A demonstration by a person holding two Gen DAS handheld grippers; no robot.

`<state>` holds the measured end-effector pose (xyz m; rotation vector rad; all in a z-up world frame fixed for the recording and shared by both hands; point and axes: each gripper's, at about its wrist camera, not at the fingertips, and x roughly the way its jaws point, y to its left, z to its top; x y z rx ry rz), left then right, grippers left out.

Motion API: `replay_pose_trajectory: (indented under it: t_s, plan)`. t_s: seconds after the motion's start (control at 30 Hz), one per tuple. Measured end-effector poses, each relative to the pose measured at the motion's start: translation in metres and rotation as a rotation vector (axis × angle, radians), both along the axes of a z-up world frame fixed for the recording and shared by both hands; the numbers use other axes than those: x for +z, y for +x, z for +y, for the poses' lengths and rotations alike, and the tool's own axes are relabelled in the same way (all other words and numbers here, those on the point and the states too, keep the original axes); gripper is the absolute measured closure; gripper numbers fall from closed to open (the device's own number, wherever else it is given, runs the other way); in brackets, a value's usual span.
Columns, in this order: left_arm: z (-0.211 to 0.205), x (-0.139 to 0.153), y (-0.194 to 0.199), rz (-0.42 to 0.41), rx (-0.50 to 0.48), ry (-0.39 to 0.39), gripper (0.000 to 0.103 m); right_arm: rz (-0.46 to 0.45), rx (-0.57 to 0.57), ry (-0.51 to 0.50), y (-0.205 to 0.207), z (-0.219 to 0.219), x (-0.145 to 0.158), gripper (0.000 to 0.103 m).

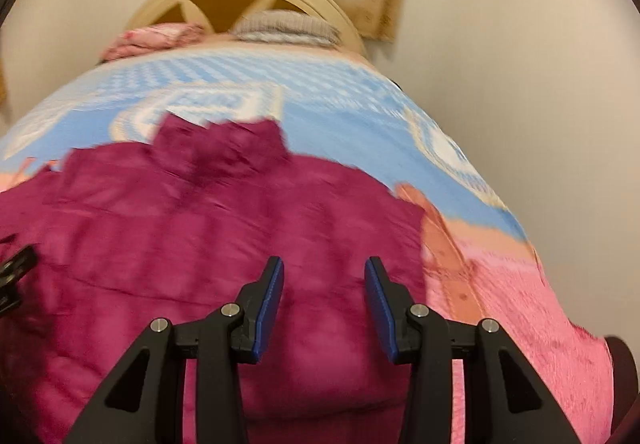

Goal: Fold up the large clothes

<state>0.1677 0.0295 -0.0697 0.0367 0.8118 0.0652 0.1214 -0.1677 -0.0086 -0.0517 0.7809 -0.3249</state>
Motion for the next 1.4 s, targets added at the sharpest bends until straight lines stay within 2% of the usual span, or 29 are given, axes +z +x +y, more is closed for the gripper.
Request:
replay_pose_trajectory:
  t_s: [0.17,0.3,0.47,0.57,0.63,0.7,0.77,0.9,0.97,1.0,1.07,1.2,1.3,1.4]
  plan:
    - [-0.008,-0.009,-0.001,0.033,-0.014,0.032,0.0,0.038,-0.029,0.044,0.002,-0.017,-0.027,0.06]
    - [-0.013,-0.014,0.006,0.068,-0.027,0.047,0.0,0.053,-0.045,0.092,0.004,-0.023,-0.033,0.06]
    - [-0.006,-0.016,0.009,0.09,-0.023,-0.019,0.0,0.07,-0.046,0.078,0.008,-0.02,-0.034,0.06]
    - [-0.003,-0.017,0.008,0.097,-0.024,-0.052,0.0,0.012,-0.035,0.096,0.0,-0.021,-0.018,0.06]
    - [-0.004,-0.016,0.007,0.096,-0.024,-0.049,0.0,-0.016,-0.076,0.084,-0.005,-0.029,-0.006,0.06]
    - [-0.005,-0.016,0.007,0.095,-0.024,-0.046,0.0,0.029,-0.122,0.143,-0.003,-0.043,-0.013,0.06]
    - [-0.003,-0.016,0.007,0.096,-0.027,-0.059,0.0,0.088,-0.143,0.2,-0.001,-0.057,-0.033,0.06]
    - [0.006,-0.009,-0.001,0.096,-0.059,-0.104,0.0,0.058,-0.13,0.223,-0.004,-0.061,-0.039,0.056]
    - [0.02,0.0,-0.013,0.058,-0.052,-0.149,0.0,0.05,-0.138,0.212,-0.006,-0.059,-0.039,0.052]
    - [0.031,0.006,-0.022,0.027,-0.031,-0.176,0.0,0.047,-0.154,0.205,-0.008,-0.059,-0.038,0.048]
    - [0.067,0.021,-0.04,-0.052,0.053,-0.231,0.0,0.046,-0.187,0.204,-0.011,-0.062,-0.041,0.032]
    - [0.154,0.047,-0.053,-0.167,0.303,-0.24,0.0,0.025,-0.195,0.242,-0.013,-0.067,-0.041,0.03]
    - [0.225,0.049,-0.04,-0.155,0.476,-0.245,0.0,0.028,-0.198,0.222,-0.013,-0.065,-0.04,0.029]
    - [0.282,0.037,-0.02,-0.13,0.598,-0.246,0.0,0.032,-0.201,0.209,-0.01,-0.064,-0.041,0.028]
